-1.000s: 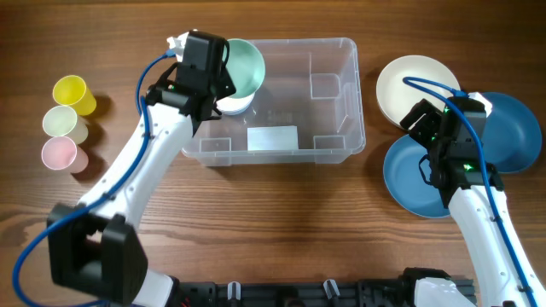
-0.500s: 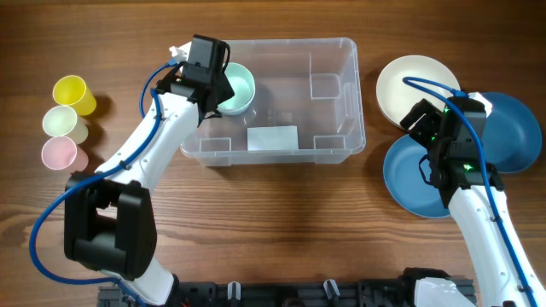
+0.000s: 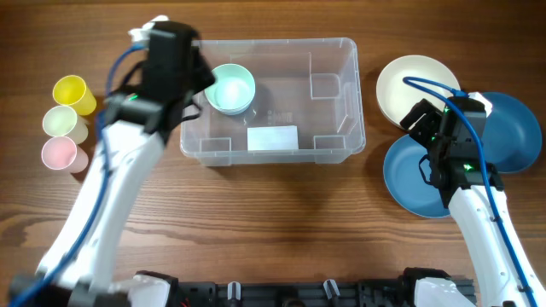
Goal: Pack container
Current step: 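Release the mint bowl in the box and withdraw left gripper, then move the left gripper down to the pink cup rim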
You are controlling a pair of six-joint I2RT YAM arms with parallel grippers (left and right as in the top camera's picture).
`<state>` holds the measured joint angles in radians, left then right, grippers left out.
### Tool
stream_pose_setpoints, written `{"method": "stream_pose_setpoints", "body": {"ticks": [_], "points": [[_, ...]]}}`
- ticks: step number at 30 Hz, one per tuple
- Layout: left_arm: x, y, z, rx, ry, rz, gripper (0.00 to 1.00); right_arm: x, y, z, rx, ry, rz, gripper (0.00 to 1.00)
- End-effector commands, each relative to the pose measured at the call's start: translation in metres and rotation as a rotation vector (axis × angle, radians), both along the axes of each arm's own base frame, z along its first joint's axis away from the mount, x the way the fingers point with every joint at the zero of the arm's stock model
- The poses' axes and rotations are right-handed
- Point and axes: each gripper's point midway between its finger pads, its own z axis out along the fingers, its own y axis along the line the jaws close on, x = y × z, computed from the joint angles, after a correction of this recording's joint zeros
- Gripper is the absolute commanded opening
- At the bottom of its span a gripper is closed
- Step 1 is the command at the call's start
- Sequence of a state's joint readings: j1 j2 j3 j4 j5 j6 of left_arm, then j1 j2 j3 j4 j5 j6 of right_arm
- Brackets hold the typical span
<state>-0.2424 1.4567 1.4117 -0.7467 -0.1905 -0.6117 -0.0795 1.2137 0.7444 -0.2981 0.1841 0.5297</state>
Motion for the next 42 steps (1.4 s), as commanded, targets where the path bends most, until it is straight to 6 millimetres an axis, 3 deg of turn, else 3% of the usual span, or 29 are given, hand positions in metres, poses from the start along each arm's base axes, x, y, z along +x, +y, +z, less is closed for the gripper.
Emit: {"method": "stream_pose_setpoints", "body": {"ticks": [1, 5, 8, 11, 15, 21, 27, 29, 33, 39, 42], "points": [[-0.035, 0.062, 0.017, 0.053, 0.031, 0.166, 0.49, 0.004, -0.002, 0.006, -0.007, -0.014, -0.002, 1.00], [-0.079, 0.119, 0.003, 0.086, 0.176, 0.323, 0.60, 0.004, -0.002, 0.006, -0.007, -0.014, -0.001, 1.00], [-0.110, 0.160, -0.010, 0.082, 0.285, 0.453, 0.60, 0.004, -0.002, 0.006, -0.007, -0.014, -0.001, 1.00], [-0.131, 0.193, -0.017, 0.065, 0.346, 0.565, 0.57, 0.004, -0.002, 0.006, -0.007, -0.014, -0.001, 1.00], [-0.140, 0.219, -0.021, 0.028, 0.359, 0.623, 0.52, 0.004, -0.002, 0.006, -0.007, -0.014, -0.001, 1.00], [-0.135, 0.240, -0.028, 0.045, 0.365, 0.593, 0.47, 0.004, -0.002, 0.006, -0.007, -0.014, -0.001, 1.00], [-0.119, 0.249, -0.051, 0.109, 0.443, 0.488, 0.74, 0.004, -0.002, 0.006, -0.007, -0.014, -0.001, 1.00], [-0.116, 0.252, -0.061, 0.104, 0.470, 0.483, 0.79, 0.004, -0.002, 0.006, -0.007, -0.014, -0.001, 1.00], [-0.108, 0.255, -0.087, 0.089, 0.538, 0.472, 0.80, 0.004, -0.002, 0.006, -0.007, -0.014, -0.001, 1.00], [-0.099, 0.259, -0.121, 0.103, 0.630, 0.391, 0.71, 0.004, -0.002, 0.006, -0.007, -0.014, -0.002, 1.00], [-0.094, 0.262, -0.136, 0.098, 0.653, 0.385, 0.72, 0.004, -0.002, 0.006, -0.007, -0.014, -0.001, 1.00]]}}
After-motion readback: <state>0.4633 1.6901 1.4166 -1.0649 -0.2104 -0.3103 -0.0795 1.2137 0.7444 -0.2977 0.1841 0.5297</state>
